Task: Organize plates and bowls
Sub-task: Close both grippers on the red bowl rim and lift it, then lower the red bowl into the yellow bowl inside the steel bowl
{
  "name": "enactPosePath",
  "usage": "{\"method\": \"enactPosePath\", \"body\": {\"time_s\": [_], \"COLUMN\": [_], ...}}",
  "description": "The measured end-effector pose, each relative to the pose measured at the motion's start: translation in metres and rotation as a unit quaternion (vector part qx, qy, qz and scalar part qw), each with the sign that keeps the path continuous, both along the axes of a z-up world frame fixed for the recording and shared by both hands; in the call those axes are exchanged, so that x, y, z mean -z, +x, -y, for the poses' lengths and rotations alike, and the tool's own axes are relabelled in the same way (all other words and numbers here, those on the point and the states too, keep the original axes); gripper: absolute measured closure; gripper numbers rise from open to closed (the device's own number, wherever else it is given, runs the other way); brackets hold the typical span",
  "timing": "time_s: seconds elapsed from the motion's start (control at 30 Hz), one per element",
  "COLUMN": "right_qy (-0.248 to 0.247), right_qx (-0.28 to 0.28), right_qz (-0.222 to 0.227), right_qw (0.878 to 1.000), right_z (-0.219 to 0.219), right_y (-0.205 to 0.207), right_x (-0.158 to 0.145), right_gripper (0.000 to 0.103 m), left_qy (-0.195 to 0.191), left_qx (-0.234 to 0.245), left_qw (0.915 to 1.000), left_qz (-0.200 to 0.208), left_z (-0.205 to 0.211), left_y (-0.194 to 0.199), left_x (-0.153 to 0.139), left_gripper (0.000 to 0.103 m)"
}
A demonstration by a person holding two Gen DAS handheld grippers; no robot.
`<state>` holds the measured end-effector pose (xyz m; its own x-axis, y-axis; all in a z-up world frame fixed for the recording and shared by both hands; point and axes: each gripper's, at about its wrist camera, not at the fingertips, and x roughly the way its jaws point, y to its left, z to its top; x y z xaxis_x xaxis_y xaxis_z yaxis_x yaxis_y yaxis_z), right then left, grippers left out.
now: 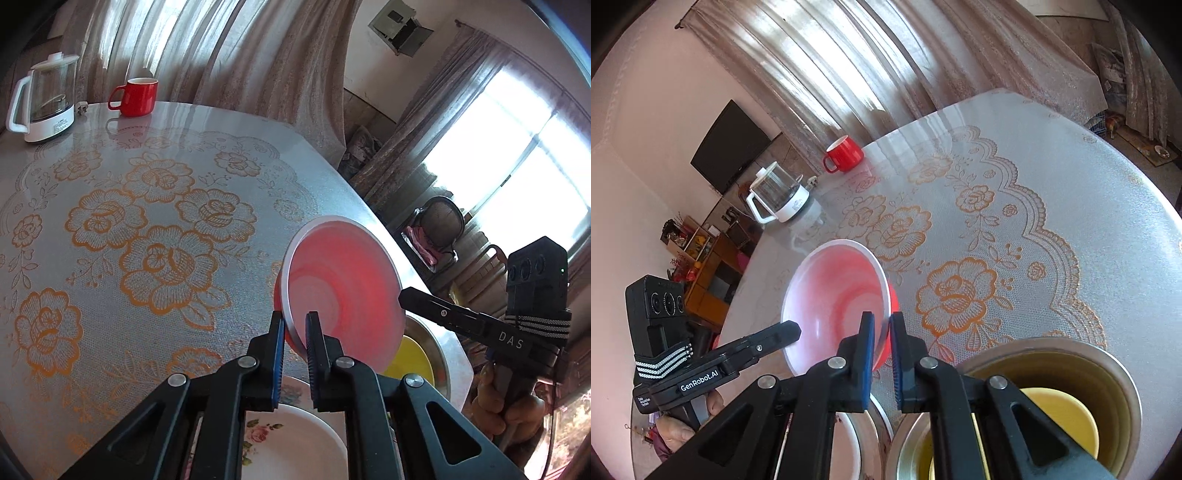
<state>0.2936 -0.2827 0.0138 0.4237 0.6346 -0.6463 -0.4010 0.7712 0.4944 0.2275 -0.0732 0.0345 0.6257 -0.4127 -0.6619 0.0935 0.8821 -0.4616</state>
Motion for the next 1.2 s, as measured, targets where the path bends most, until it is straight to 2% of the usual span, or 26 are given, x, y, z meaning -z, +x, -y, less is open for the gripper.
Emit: {"method": "enactPosePath", "body": {"time_s": [0.27,0.83,1.2], "right_qy": [-0.003,-0.001,-0.012], "right_qx": [0.028,0.073,0.080], "right_qz": [0.020,0.020,0.005], "right_qw": [0.999,0.997,0.997], "right_z": [0.045,0.120,0.131], "right_y": [-0.029,-0.071,-0.074], "right_x": [-0.009,0.005,0.021], "right_gripper": [0.096,0.096,0.095], "left_qy": [0.003,0.027,0.021], "left_qx": [0.054,0.131,0.143], "left_qw": [0.9984,0.9909,0.9888], "left_qz": [0.016,0.001,-0.034], "left_z": [0.046,0.124,0.131], "left_y": [-0.020,-0.044,-0.041], "left_x": [-0.011,0.011,0.032], "left_gripper": [0.092,0.092,0.092]}}
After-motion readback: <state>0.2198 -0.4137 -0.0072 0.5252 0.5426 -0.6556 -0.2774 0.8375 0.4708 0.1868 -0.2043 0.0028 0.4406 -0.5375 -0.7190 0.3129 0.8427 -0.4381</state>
